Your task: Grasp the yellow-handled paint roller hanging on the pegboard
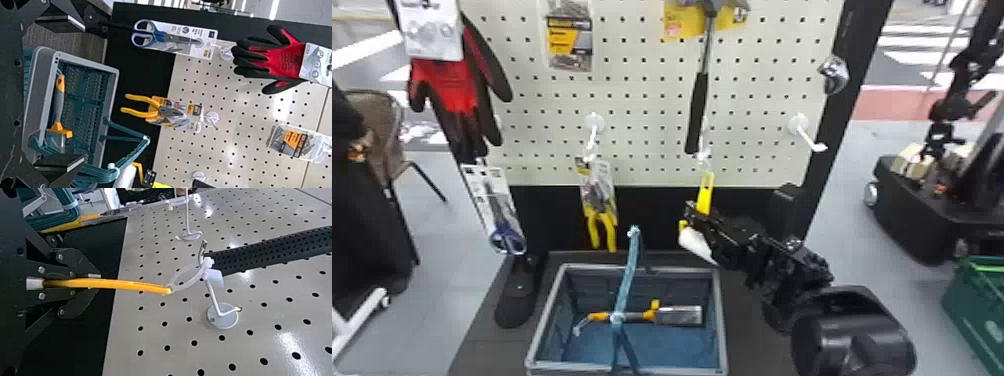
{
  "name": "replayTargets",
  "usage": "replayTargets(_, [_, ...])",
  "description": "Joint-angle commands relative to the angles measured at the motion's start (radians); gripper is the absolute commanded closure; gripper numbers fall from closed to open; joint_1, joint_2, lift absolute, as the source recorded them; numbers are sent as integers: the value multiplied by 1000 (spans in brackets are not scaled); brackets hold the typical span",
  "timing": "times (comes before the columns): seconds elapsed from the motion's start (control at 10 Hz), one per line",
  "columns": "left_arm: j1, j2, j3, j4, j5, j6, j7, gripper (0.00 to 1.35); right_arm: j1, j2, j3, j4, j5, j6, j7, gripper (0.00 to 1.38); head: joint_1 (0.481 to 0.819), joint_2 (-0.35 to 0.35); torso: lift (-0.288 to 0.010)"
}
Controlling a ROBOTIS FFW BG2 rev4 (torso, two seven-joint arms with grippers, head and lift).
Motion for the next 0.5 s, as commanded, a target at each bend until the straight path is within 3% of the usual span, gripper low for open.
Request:
replayTargets(0.0, [-1, 0, 0, 0, 0, 0, 0, 140, 0, 1, 0, -1, 0, 0, 0, 1282, 549, 0, -100])
replayTargets(0.4, [-3, 0, -3, 0, -2, 3, 0, 140, -2, 3, 0, 2, -3, -3, 0, 1282, 549, 0, -100])
